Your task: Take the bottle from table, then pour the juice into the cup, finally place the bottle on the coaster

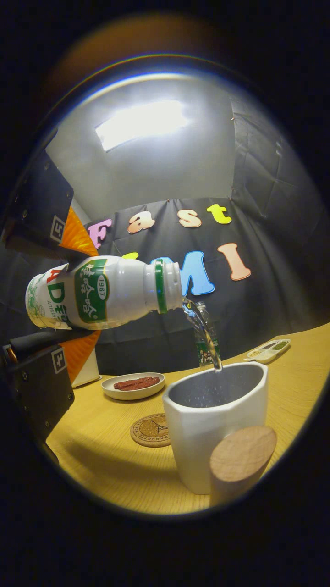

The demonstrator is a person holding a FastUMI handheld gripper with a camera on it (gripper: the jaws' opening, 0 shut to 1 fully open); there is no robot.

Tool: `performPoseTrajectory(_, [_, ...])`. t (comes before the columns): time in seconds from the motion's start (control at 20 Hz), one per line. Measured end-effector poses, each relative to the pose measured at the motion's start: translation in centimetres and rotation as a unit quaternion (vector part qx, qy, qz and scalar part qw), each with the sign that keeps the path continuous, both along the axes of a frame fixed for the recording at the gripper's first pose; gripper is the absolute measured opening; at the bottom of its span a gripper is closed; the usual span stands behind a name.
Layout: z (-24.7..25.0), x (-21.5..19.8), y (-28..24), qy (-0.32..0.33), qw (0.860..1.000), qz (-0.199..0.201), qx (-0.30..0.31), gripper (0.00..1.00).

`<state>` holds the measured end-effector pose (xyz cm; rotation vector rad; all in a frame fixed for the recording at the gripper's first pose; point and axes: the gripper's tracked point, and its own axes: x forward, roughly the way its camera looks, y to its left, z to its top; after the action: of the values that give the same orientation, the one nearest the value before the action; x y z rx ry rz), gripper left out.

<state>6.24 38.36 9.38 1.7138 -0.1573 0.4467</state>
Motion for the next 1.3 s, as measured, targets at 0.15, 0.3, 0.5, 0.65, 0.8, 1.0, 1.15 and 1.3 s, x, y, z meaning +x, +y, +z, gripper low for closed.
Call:
performPoseTrajectory(0.15, [0.19, 0.03, -0.06, -0.003, 1.000, 0.000, 0.006, 0.68])
performPoseTrajectory(0.3, [0.41, -0.01, -0.20, -0.006, 1.000, -0.001, 0.008, 0.68])
performPoseTrajectory(0.5, [0.53, 0.10, 0.10, -0.008, 1.000, 0.003, 0.013, 0.68])
performPoseTrajectory(0.65, [0.60, -0.02, 0.06, -0.009, 1.000, 0.005, 0.017, 0.67])
performPoseTrajectory(0.8, [0.71, -0.03, 0.15, -0.008, 1.000, 0.006, 0.022, 0.68])
performPoseTrajectory(1.0, [0.78, -0.08, 0.25, -0.009, 1.000, 0.008, 0.026, 0.68])
performPoseTrajectory(1.15, [0.84, -0.13, 0.24, -0.012, 0.999, 0.009, 0.030, 0.68])
performPoseTrajectory(1.3, [0.93, -0.10, 0.36, -0.015, 0.999, 0.010, 0.032, 0.68])
